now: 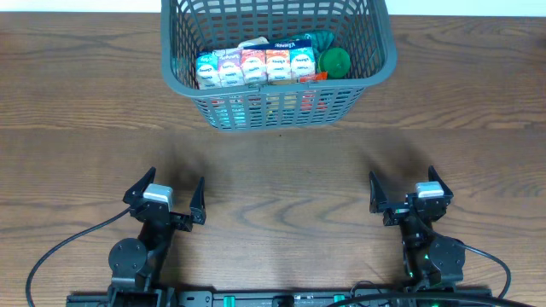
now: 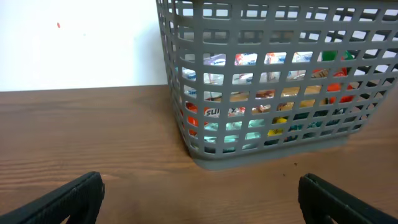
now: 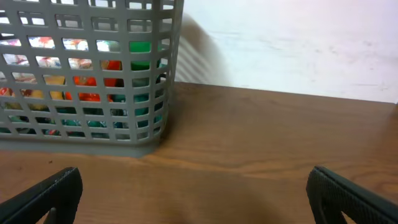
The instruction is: Pack container
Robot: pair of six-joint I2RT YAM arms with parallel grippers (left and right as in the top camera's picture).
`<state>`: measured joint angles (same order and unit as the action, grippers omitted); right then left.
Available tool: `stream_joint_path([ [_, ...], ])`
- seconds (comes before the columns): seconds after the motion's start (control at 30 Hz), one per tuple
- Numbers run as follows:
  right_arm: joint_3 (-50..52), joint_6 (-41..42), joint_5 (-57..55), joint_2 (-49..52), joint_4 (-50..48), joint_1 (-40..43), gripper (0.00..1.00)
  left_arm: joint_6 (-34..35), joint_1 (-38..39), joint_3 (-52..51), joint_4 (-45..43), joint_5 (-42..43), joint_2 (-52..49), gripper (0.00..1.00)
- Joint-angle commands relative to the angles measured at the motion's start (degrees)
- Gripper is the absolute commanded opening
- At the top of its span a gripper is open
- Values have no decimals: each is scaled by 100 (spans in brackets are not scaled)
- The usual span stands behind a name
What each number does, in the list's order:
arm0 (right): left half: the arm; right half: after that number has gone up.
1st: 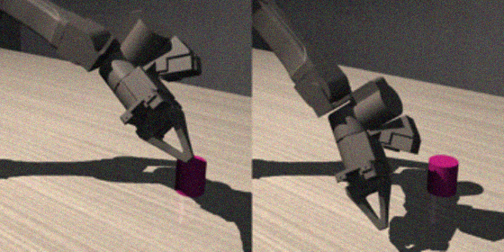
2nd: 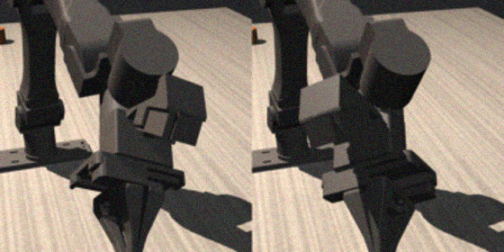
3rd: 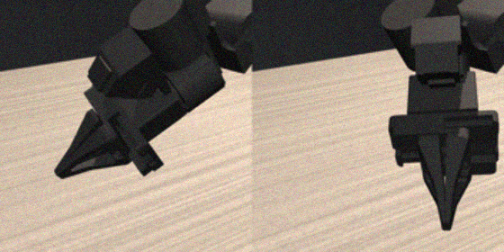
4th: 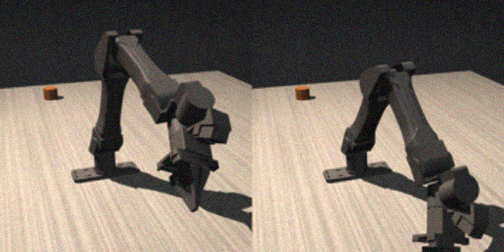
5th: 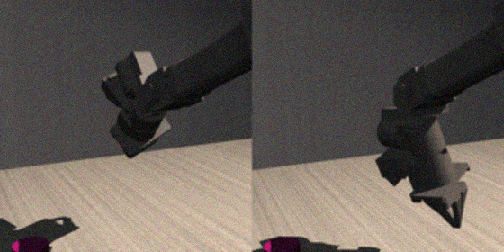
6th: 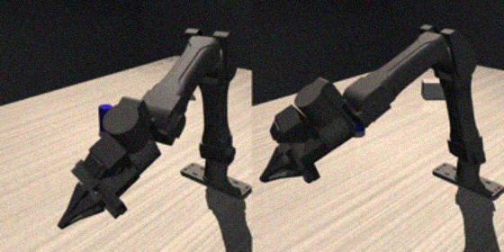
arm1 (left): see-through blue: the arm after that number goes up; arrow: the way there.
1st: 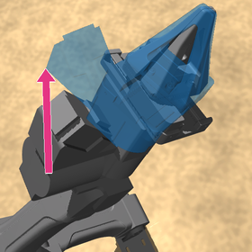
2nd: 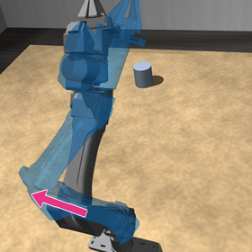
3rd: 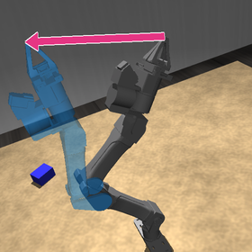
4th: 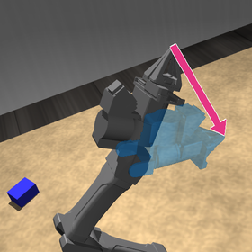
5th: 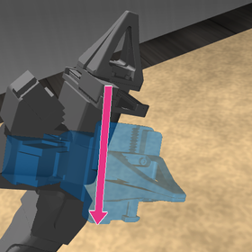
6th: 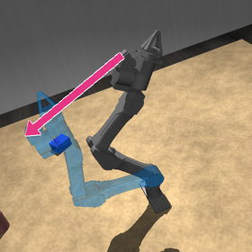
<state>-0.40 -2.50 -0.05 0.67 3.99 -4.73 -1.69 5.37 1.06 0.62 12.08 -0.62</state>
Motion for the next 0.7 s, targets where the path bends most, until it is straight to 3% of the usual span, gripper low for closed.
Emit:
stream_joint_path([
  [0.0,9,74,-59,-39,31,-92,99,-76,17,-81,229,57,39,98],
  [0.17,9,74,-59,-39,31,-92,99,-111,20,-81,214,-616,42,98],
  [0.33,9,74,-59,-39,31,-92,99,778,20,-81,293,-2063,42,99],
  [0.4,9,74,-59,-39,31,-94,99,837,20,-81,247,-2468,42,98],
  [0.67,9,74,-59,-39,31,-92,99,1123,20,-81,258,-2474,42,99],
])
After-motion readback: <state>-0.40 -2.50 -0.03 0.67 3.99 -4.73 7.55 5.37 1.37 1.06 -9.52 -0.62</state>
